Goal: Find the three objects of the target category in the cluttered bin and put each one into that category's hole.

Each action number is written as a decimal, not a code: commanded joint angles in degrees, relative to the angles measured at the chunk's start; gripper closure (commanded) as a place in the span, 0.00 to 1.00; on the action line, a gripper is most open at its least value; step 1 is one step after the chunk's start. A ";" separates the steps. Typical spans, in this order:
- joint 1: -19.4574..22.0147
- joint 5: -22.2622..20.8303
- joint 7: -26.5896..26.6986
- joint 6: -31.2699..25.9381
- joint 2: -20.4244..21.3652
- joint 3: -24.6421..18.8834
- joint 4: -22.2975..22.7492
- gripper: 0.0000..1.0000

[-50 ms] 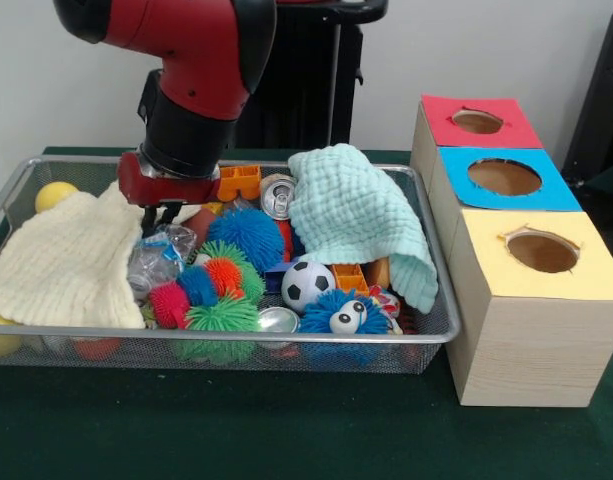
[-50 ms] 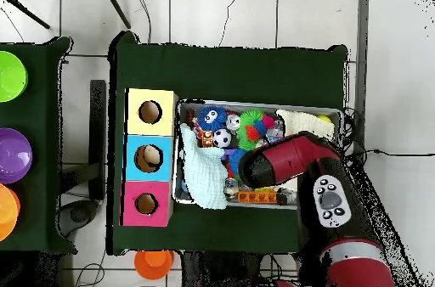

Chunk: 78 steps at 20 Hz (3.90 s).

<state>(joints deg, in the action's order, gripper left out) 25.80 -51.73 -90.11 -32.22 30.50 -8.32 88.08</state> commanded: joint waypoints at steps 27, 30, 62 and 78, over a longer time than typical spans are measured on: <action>16.01 4.59 9.56 -4.05 10.94 -25.51 14.80 1.00; 13.05 -0.71 5.64 -2.66 9.90 -21.99 12.25 1.00; 7.66 -12.23 -1.14 0.71 11.48 -16.32 9.07 1.00; 7.43 -11.40 0.23 0.61 9.85 -15.96 8.93 0.00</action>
<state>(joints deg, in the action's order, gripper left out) 33.22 -60.94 -89.56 -34.28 42.59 -26.05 99.07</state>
